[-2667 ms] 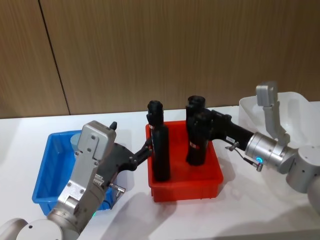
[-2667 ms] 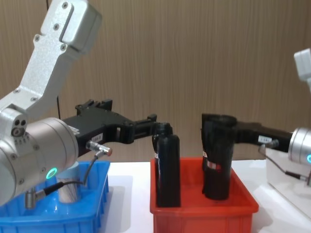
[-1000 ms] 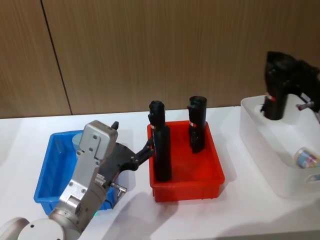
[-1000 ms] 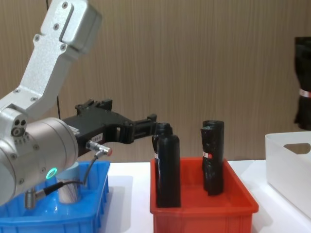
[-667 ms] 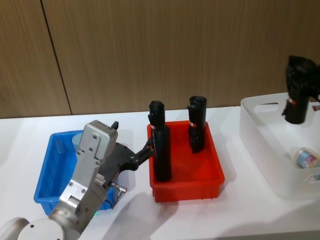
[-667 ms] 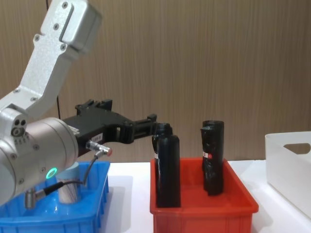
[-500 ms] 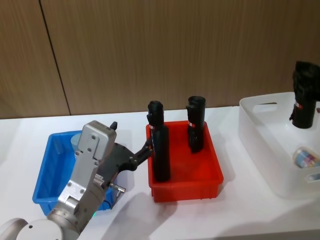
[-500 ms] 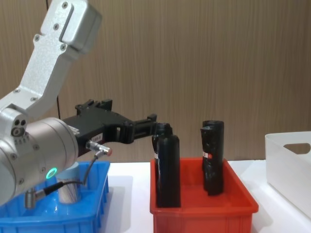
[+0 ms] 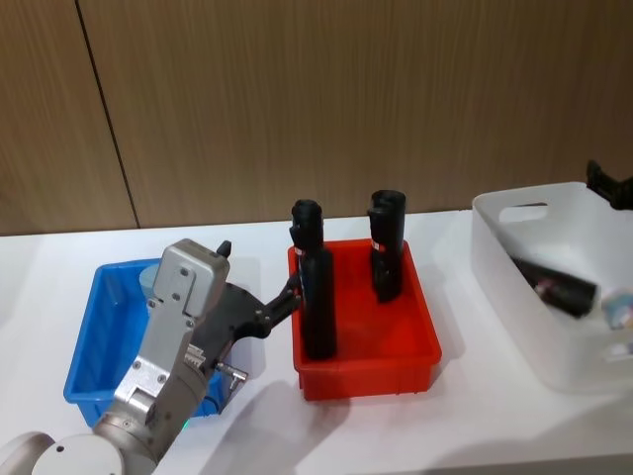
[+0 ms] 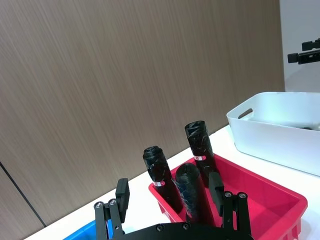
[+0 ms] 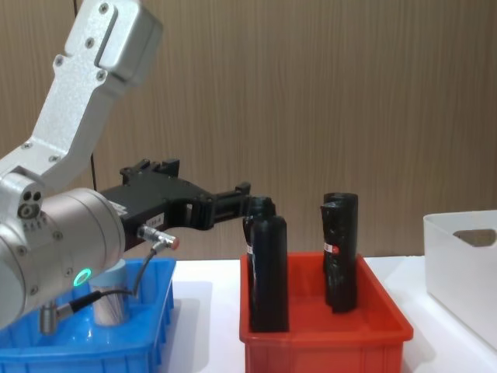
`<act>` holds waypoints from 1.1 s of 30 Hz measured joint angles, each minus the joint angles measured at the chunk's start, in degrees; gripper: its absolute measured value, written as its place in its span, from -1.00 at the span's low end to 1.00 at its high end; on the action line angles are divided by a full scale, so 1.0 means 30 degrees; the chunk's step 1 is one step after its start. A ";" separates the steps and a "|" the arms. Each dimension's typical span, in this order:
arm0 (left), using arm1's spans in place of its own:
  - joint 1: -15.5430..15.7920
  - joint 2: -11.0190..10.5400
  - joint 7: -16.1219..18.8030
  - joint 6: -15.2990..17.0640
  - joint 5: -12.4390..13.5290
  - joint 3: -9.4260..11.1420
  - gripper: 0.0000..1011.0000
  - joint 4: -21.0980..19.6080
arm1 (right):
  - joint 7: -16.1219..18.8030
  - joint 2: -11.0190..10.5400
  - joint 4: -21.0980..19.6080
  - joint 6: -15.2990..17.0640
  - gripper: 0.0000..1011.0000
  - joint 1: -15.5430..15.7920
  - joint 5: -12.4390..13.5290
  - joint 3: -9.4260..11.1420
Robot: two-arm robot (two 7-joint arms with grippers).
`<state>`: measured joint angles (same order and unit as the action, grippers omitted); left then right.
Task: Pick the cotton swabs from the blue box and place them into the white box.
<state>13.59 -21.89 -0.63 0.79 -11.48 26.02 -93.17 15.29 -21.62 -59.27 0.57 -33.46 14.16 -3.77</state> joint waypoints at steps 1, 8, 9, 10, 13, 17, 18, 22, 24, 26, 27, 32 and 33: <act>0.0000 0.0000 0.0001 0.0000 0.0001 -0.0001 0.99 -0.0001 | 0.0006 0.0000 0.0075 -0.0032 0.70 -0.0022 -0.0001 0.0005; 0.0000 0.0000 0.0001 0.0000 0.0000 0.0000 0.99 0.0000 | 0.0078 -0.0018 0.0492 -0.0281 0.98 -0.0135 0.0001 0.0074; 0.0000 0.0000 0.0001 0.0000 0.0000 0.0000 0.99 0.0000 | 0.0104 -0.0025 0.0526 -0.0325 0.98 -0.0139 0.0009 0.0087; 0.0000 0.0000 0.0000 0.0000 0.0000 0.0000 0.99 -0.0001 | 0.0104 -0.0025 0.0526 -0.0325 0.98 -0.0139 0.0009 0.0087; 0.0000 0.0000 0.0000 0.0000 0.0001 -0.0001 0.99 0.0000 | 0.0142 -0.0042 0.0551 -0.0405 0.98 -0.0139 0.0054 0.0124; 0.0000 0.0000 0.0001 0.0000 0.0000 0.0000 0.99 -0.0001 | 0.0170 -0.0065 0.0551 -0.0495 0.98 -0.0109 0.0138 0.0167; 0.0000 0.0000 0.0000 0.0000 0.0001 -0.0001 0.99 0.0000 | 0.0179 -0.0072 0.0547 -0.0517 0.98 -0.0094 0.0147 0.0183; 0.0000 0.0000 0.0000 0.0000 0.0000 -0.0001 0.99 -0.0001 | 0.0202 -0.0086 0.0535 -0.0558 0.98 -0.0064 0.0166 0.0210; 0.0000 0.0001 0.0000 0.0000 0.0000 -0.0001 0.99 -0.0001 | 0.0211 -0.0088 0.0530 -0.0568 0.98 -0.0055 0.0176 0.0218; 0.0000 0.0000 0.0000 0.0000 0.0001 -0.0001 0.99 -0.0001 | 0.0223 -0.0093 0.0524 -0.0582 0.98 -0.0044 0.0199 0.0226; 0.0000 0.0000 0.0001 0.0000 0.0001 -0.0001 0.99 -0.0001 | 0.0224 -0.0094 0.0523 -0.0587 0.98 -0.0041 0.0205 0.0229; 0.0000 0.0000 0.0001 0.0000 0.0001 -0.0001 0.99 0.0000 | 0.0239 -0.0103 0.0513 -0.0618 0.98 -0.0019 0.0235 0.0242; 0.0000 0.0000 0.0000 0.0000 0.0000 -0.0001 0.99 0.0000 | 0.0241 -0.0105 0.0513 -0.0621 0.98 -0.0017 0.0237 0.0244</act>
<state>13.59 -21.90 -0.63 0.79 -11.48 26.02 -93.17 16.02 -21.94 -57.73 -1.30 -33.51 14.87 -3.04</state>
